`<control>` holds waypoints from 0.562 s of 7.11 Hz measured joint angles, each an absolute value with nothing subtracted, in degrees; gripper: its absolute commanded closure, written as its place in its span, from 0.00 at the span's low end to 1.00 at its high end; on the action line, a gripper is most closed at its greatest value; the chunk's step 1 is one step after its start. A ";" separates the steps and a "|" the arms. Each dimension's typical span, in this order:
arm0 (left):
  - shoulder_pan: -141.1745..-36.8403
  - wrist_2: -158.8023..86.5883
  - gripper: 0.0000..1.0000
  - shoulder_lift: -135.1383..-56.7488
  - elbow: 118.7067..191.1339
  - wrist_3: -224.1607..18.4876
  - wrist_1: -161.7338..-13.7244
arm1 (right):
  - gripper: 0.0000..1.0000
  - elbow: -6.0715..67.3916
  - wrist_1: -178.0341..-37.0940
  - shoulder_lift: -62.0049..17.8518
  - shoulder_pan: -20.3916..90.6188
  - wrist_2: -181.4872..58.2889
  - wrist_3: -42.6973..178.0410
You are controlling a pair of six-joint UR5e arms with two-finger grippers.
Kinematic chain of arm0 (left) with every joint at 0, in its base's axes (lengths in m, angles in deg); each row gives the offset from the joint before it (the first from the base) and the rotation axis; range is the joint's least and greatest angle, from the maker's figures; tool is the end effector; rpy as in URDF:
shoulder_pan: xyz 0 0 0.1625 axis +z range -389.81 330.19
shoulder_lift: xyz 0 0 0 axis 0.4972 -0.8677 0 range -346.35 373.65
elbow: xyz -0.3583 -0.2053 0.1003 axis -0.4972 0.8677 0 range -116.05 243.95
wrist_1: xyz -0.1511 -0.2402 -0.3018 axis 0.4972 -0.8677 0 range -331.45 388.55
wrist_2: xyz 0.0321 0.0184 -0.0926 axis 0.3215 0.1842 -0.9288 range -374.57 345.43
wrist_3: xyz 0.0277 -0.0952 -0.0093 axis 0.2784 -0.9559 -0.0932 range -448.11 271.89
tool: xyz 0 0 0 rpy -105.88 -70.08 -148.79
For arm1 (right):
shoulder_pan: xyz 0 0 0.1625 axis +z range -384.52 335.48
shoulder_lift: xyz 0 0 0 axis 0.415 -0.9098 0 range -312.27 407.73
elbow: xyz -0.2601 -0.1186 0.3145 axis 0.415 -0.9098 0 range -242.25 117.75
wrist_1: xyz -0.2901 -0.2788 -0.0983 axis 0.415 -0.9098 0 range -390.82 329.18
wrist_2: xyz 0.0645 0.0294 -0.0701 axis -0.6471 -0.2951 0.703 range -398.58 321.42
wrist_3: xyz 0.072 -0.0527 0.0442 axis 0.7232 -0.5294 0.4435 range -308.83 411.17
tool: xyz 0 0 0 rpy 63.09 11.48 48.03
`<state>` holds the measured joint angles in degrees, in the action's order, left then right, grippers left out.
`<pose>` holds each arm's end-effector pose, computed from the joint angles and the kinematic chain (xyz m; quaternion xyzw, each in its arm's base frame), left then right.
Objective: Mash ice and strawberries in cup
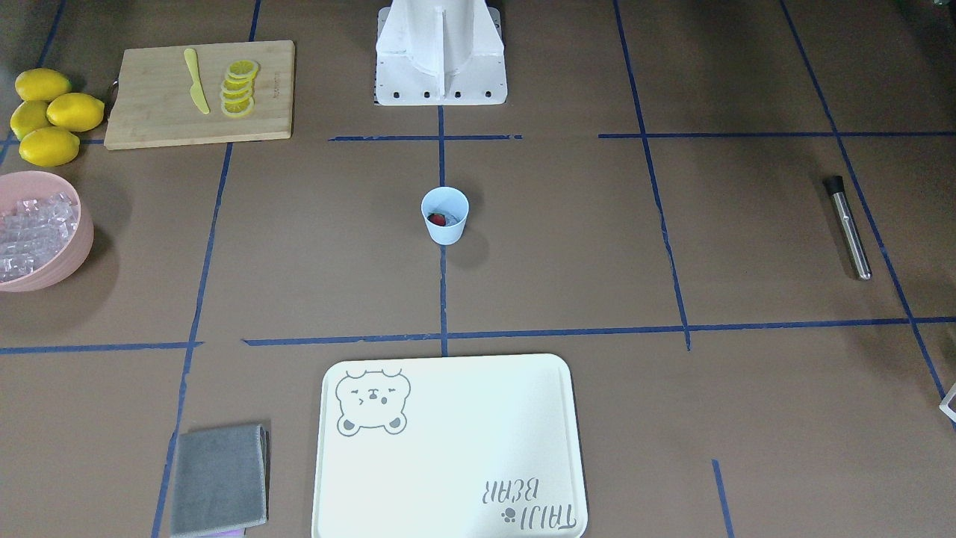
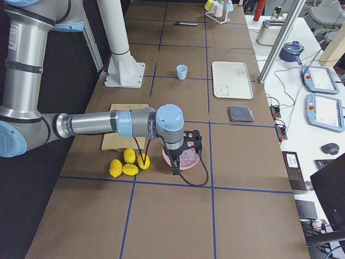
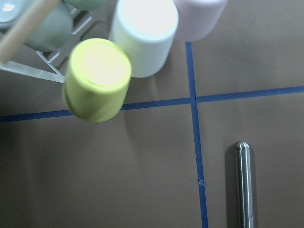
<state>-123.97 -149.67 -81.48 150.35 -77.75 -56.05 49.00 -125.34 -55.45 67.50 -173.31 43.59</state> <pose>-0.1006 -0.5189 0.6522 0.0175 0.3841 0.0370 0.9224 0.0771 -0.3927 0.5858 0.0603 -0.3766 -0.0566 0.9227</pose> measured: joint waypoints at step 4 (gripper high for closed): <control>-124.83 -149.84 0.00 -79.69 152.87 -77.68 -56.64 | 0.01 48.92 -125.30 -55.40 67.50 -173.29 43.51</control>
<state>-124.83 -149.84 -79.69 152.87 -77.68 -56.64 48.92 -125.30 -55.40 67.50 -173.29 43.51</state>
